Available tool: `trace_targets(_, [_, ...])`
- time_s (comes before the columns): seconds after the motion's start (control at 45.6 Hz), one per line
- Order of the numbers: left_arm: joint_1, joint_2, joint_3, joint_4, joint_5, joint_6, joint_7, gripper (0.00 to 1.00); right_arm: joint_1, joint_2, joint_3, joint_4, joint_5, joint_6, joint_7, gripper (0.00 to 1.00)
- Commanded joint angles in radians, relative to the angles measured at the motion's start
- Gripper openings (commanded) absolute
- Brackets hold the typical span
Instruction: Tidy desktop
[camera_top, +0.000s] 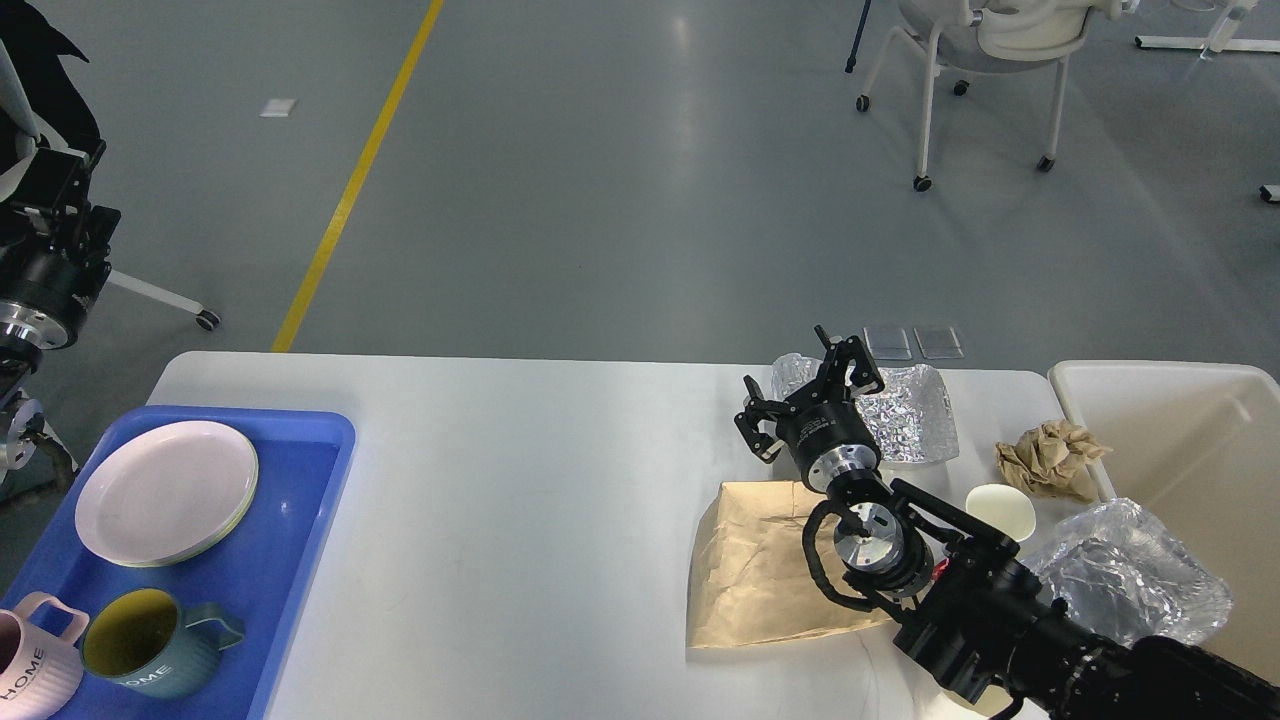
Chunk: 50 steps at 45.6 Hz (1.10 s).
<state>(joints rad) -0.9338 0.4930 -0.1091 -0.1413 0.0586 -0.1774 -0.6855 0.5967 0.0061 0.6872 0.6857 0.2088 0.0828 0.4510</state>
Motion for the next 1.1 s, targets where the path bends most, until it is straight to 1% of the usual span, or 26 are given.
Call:
trace_targets(0.0, [0.03, -0.03, -0.246, -0.001, -0.002, -0.005, 0.135, 0.96, 0.0, 0.0, 0.0, 0.0, 0.001, 0.0, 0.0, 1.0])
trace_targets(0.066, [0.041, -0.037, -0.366, -0.001, -0.002, -0.005, 0.231, 0.96, 0.0, 0.0, 0.0, 0.0, 0.0, 0.0, 0.0, 1.0])
trace_targets(0.132, [0.044, -0.044, -0.434, -0.001, 0.0, -0.007, 0.317, 0.96, 0.0, 0.0, 0.0, 0.0, 0.0, 0.0, 0.0, 1.0])
trace_targets(0.176, [0.044, -0.045, -0.446, -0.001, 0.001, -0.007, 0.36, 0.96, 0.0, 0.0, 0.0, 0.0, 0.0, 0.0, 0.0, 1.0])
trace_targets(0.219, [0.044, -0.05, -0.446, -0.001, 0.001, -0.007, 0.389, 0.96, 0.0, 0.0, 0.0, 0.0, 0.0, 0.0, 0.0, 1.0])
trace_targets(0.307, [0.046, -0.074, -0.445, -0.001, 0.004, -0.007, 0.385, 0.96, 0.0, 0.0, 0.0, 0.0, 0.0, 0.0, 0.0, 1.0])
trace_targets(0.592, [0.044, -0.082, -0.455, -0.003, 0.0, -0.007, 0.379, 0.96, 0.0, 0.0, 0.0, 0.0, 0.0, 0.0, 0.0, 1.0])
trace_targets(0.856, [0.038, -0.151, -0.451, -0.004, 0.0, -0.007, 0.377, 0.96, 0.0, 0.0, 0.0, 0.0, 0.0, 0.0, 0.0, 1.0])
trace_targets(0.921, [0.038, -0.151, -0.457, -0.004, -0.002, -0.007, 0.36, 0.96, 0.0, 0.0, 0.0, 0.0, 0.001, 0.0, 0.0, 1.0])
trace_targets(1.075, [0.04, -0.154, -0.463, -0.006, -0.003, -0.007, 0.296, 0.96, 0.0, 0.0, 0.0, 0.0, 0.001, 0.0, 0.0, 1.0])
